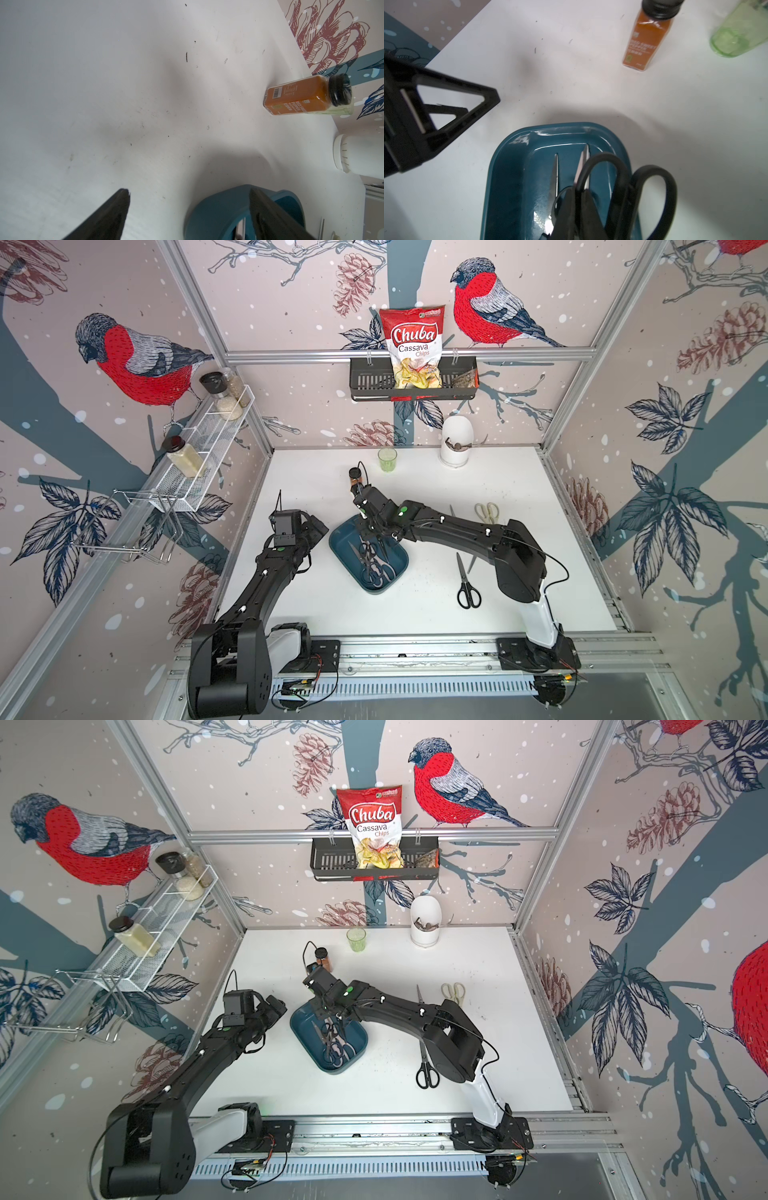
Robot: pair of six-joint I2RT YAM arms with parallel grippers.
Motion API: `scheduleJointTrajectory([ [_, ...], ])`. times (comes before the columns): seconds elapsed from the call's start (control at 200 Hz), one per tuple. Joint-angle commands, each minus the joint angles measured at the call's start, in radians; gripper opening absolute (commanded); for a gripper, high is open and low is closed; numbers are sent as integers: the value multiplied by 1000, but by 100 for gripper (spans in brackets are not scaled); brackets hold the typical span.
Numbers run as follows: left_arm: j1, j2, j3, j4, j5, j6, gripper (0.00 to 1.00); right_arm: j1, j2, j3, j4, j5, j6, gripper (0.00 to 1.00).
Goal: Put the scissors into the storage box
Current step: Place the scissors in the storage box.
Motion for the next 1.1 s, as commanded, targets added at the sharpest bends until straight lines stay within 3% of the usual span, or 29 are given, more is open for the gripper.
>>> scheduleJointTrajectory([
  [0.0, 3, -7, -6, 26, -6, -9, 94, 24, 9, -29, 50, -28, 29, 5],
  [0.405, 5, -8, -10, 21, -2, 0, 94, 44, 82, -60, 57, -65, 55, 8],
  [0.71, 5, -16, -18, 23, -2, -2, 94, 43, 119, -33, 45, -60, 53, 18],
  [1.09, 8, -41, 4, -4, -6, 13, 94, 33, 80, -17, 49, -59, 63, 44],
])
